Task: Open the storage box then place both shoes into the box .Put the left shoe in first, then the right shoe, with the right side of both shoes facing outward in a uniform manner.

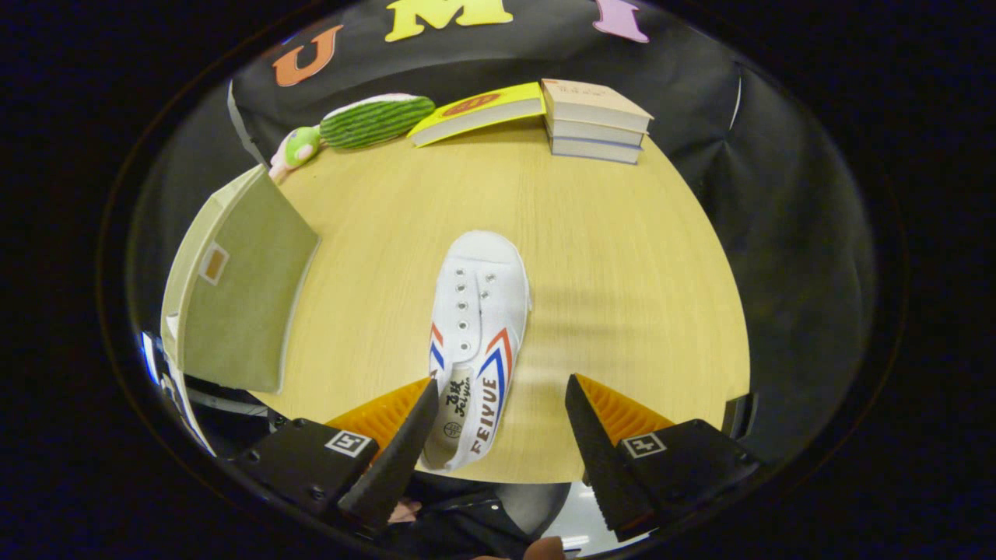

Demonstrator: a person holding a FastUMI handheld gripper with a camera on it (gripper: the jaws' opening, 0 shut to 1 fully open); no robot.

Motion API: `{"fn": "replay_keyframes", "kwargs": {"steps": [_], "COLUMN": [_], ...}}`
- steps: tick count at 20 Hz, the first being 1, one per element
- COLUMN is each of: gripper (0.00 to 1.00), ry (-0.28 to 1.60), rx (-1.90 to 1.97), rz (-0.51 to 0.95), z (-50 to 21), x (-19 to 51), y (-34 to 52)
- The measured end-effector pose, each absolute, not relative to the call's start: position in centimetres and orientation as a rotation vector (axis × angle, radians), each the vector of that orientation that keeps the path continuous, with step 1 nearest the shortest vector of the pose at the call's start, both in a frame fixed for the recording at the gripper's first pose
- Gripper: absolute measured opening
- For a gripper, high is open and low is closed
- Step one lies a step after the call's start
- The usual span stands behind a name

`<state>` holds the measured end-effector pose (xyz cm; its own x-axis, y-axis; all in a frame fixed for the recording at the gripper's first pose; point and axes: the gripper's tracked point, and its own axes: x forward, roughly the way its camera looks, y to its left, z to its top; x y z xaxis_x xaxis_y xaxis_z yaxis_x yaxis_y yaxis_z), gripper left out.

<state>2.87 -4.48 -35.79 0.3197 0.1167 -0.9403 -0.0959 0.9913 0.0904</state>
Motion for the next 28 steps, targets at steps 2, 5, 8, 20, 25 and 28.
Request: {"fn": "replay_keyframes", "kwargs": {"steps": [2, 5, 8, 20, 25, 28], "gripper": [1.00, 0.95, 0.91, 0.28, 0.09, 0.08], "ry": [1.276, 1.303, 1.333, 1.333, 1.341, 1.360], "rx": [0.039, 0.056, 0.128, 0.297, 0.453, 0.555], "rz": [0.151, 0.143, 0.151, 0.141, 0.107, 0.106], "z": [-37.5, -39.2, -39.8, -39.9, -39.5, -38.9], "x": [2.9, 3.5, 3.7, 3.6, 3.6, 2.8], "y": [-4.4, -4.6, -4.2, -2.8, -2.6, -2.0]}}
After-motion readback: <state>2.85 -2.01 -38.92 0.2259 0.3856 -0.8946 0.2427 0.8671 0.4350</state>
